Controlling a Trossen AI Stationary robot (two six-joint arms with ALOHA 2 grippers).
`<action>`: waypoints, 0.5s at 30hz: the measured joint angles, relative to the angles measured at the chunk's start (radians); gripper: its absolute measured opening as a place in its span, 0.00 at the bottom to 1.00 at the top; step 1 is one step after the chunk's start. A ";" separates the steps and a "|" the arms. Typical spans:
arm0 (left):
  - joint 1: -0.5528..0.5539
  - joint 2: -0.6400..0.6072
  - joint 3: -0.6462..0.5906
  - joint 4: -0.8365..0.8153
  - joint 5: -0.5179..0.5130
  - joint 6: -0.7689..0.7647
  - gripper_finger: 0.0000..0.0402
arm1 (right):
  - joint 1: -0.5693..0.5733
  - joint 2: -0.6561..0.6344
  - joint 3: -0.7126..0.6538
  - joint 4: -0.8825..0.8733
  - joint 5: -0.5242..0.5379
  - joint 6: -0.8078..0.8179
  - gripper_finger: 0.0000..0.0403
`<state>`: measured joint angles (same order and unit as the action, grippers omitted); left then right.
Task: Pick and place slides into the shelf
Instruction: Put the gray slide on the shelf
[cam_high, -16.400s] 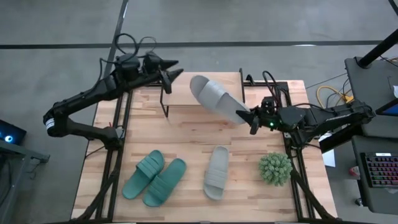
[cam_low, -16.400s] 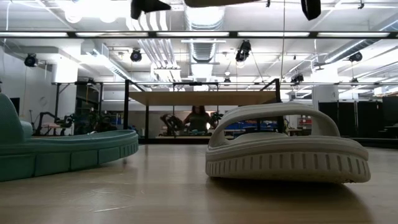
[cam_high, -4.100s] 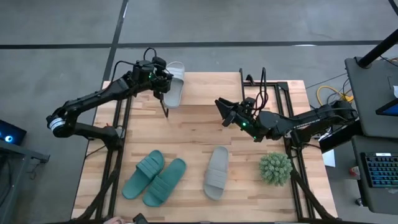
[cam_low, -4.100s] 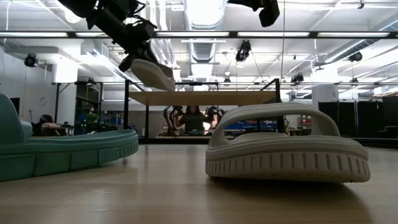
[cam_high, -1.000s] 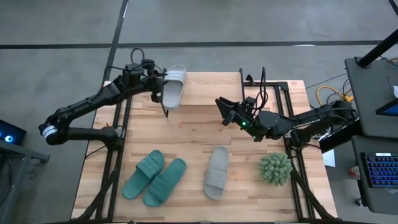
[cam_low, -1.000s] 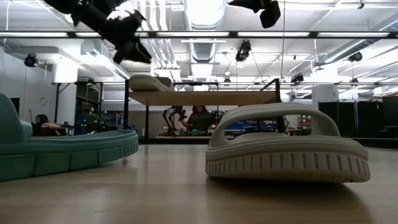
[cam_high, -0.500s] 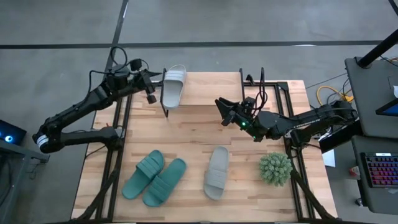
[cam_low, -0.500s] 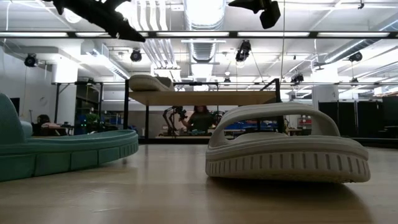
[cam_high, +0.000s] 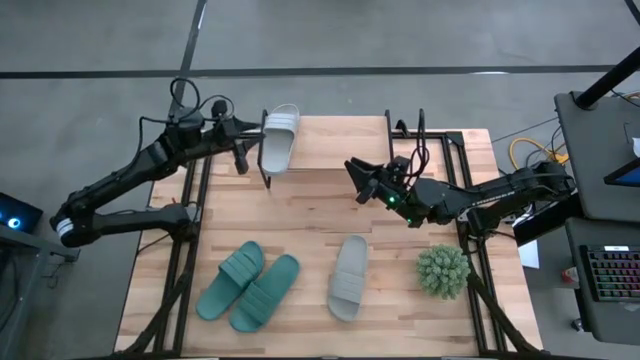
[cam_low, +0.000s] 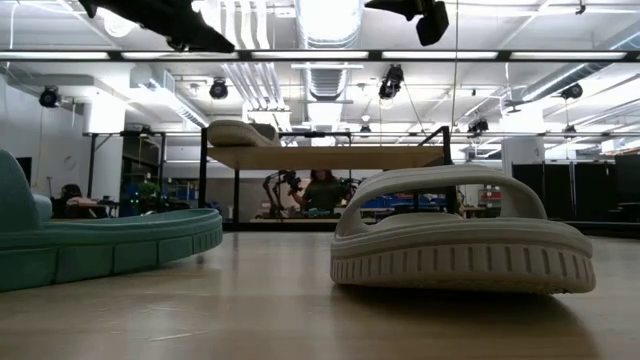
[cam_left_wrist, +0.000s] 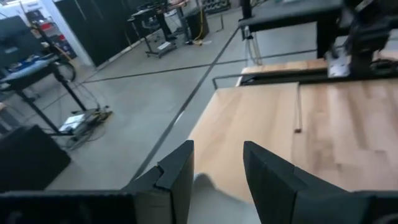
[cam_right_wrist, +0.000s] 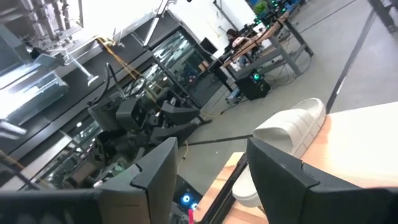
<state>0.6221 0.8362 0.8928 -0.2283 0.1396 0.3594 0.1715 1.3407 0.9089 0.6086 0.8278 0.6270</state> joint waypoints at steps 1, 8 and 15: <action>-0.009 -0.005 0.000 0.000 0.001 -0.012 0.31 | 0.000 0.000 0.000 0.000 -0.001 0.000 0.46; -0.077 -0.039 0.000 0.001 0.008 -0.099 0.31 | 0.000 0.000 0.000 0.000 -0.001 0.000 0.46; -0.134 -0.076 0.000 0.001 0.172 -0.261 0.31 | 0.000 0.000 0.000 -0.003 -0.023 0.000 0.46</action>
<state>0.4885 0.7601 0.8928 -0.2273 0.3115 0.0980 0.1719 1.3407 0.9089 0.6059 0.8043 0.6266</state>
